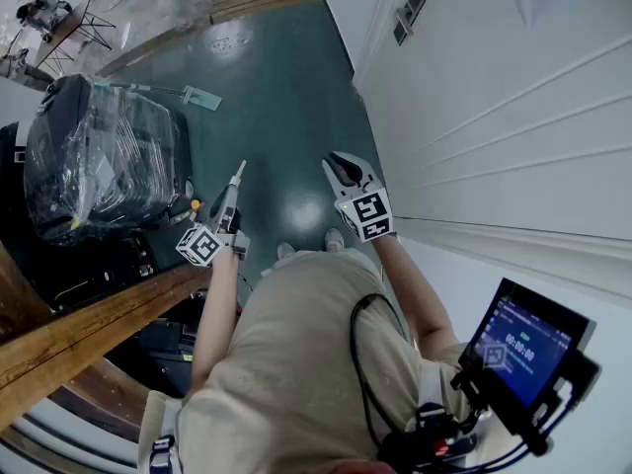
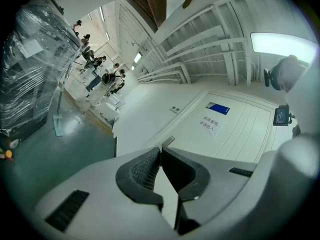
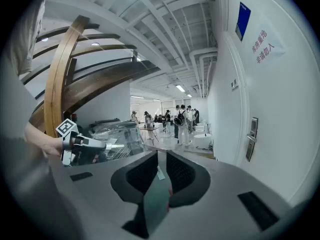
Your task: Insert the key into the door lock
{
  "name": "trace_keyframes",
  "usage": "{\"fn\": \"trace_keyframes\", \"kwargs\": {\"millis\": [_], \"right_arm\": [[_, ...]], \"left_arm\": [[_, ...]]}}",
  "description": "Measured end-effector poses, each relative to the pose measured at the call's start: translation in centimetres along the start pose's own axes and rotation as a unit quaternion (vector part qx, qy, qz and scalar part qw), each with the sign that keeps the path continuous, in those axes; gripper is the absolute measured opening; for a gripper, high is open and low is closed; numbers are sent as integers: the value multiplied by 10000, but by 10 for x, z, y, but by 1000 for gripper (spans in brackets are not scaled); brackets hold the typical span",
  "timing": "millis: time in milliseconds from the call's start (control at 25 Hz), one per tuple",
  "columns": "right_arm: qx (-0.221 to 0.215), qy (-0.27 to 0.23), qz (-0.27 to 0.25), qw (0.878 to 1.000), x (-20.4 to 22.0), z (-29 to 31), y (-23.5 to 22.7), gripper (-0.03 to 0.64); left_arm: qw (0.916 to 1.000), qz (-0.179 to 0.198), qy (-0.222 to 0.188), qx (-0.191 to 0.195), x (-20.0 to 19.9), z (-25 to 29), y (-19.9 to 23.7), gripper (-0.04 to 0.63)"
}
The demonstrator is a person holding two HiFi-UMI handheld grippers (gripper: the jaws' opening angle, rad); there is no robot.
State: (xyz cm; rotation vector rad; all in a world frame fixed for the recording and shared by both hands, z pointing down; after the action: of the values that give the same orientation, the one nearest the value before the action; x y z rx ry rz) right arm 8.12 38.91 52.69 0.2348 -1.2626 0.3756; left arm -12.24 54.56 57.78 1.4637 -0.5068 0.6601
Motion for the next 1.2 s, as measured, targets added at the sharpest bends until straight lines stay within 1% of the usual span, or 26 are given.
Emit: {"fn": "trace_keyframes", "kwargs": {"millis": [240,400,600,840,1000,1200], "right_arm": [[44,-25,-6,10000,0,-6,-5,61],[34,-57,-28,10000,0,-5,-6,61],[24,-157,195,9997,-5,-3,-11,61],[82,-232,153,9996,0,-25,-32,61],[22,-249,169,9995,-10,-27,-42,61],[-10,-358,266,9990,0,-55,-75,61]], "left_arm": [[9999,1,35,-107,8,-1,-2,34],[10000,-21,-10,-86,10,0,0,34],[10000,-11,8,-79,12,3,1,34],[9999,8,93,-82,34,18,-20,34],[10000,-50,79,-14,30,32,-29,34],[9999,-78,81,-41,59,56,-49,34]]}}
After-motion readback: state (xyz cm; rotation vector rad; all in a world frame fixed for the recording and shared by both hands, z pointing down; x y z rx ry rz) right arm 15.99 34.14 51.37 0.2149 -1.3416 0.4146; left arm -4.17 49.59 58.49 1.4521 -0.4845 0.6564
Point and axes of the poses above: the fingertips, and each gripper's own axes: z forward along the fingers, y to its left, x out of its underside, the point moved 2 cm from there along -z, backward along the fingers, and after that the axes turned 1 degree about x, right-handed, at the moved point
